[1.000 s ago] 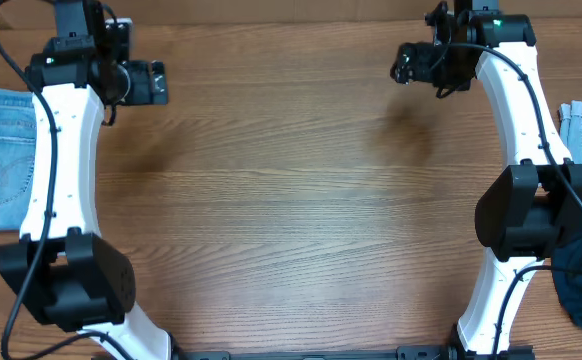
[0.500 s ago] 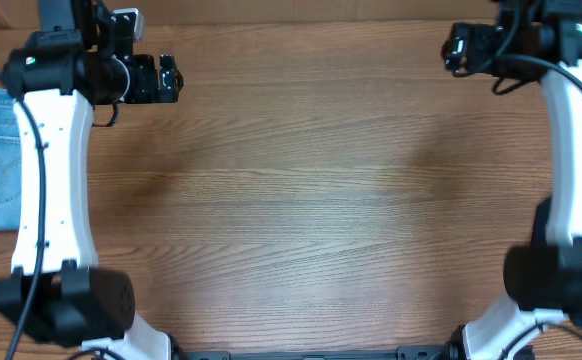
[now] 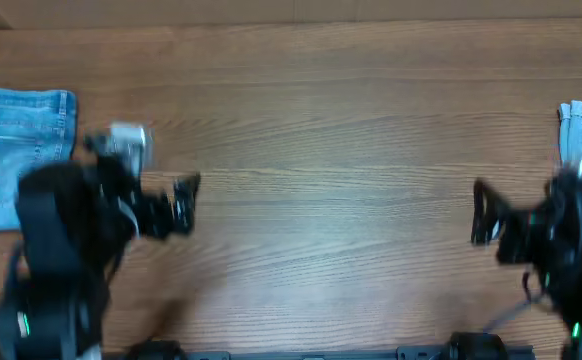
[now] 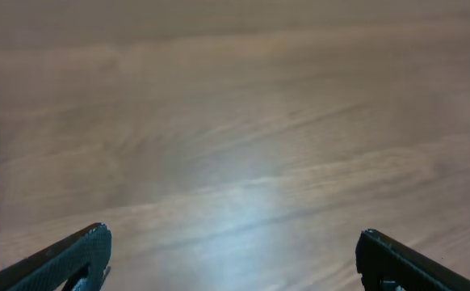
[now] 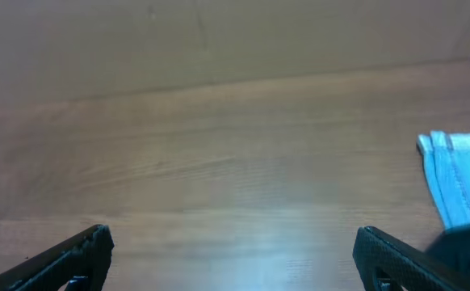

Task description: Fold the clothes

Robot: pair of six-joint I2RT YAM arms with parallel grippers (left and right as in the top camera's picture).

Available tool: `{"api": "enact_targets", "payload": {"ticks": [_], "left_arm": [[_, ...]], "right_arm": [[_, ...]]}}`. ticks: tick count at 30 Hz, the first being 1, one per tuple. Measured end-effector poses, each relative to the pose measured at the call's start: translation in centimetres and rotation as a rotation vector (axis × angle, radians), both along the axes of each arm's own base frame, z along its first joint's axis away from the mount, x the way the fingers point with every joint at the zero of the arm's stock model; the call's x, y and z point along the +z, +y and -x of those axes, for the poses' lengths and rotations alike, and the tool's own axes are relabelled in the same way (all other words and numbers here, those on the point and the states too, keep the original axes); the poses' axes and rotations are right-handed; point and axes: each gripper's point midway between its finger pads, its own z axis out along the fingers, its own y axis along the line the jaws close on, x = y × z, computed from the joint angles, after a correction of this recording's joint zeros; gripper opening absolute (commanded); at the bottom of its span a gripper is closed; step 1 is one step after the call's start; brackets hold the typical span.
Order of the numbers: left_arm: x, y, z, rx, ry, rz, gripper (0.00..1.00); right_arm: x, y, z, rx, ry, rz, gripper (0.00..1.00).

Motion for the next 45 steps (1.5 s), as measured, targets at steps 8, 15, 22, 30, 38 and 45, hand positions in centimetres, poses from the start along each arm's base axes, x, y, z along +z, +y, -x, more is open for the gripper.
{"api": "enact_targets", "payload": {"ticks": [8,15,22,30,38,45], "left_arm": [[-6.3,-0.2,4.9,-0.004,0.083,0.003,1.00],[-8.4,-0.3,6.8,-0.002,0.209,0.008,1.00],[-8.5,-0.3,6.8,-0.002,0.210,0.008,1.00],[-8.5,-0.3,6.9,-0.002,0.211,0.008,1.00],[-8.6,-0.3,6.9,-0.002,0.213,0.008,1.00],[-8.6,-0.3,6.9,-0.002,0.214,0.008,1.00]], "right_arm": [[-7.5,0.4,5.9,0.000,0.232,-0.016,1.00],[-7.6,0.4,5.9,0.000,0.237,-0.017,1.00],[-5.8,1.2,7.2,0.055,0.098,-0.004,1.00],[-8.2,1.6,4.6,0.080,-0.262,0.012,1.00],[-9.9,0.9,-1.2,0.033,-0.468,0.029,1.00],[-9.7,-1.1,-3.1,-0.089,-0.660,0.052,1.00]]}}
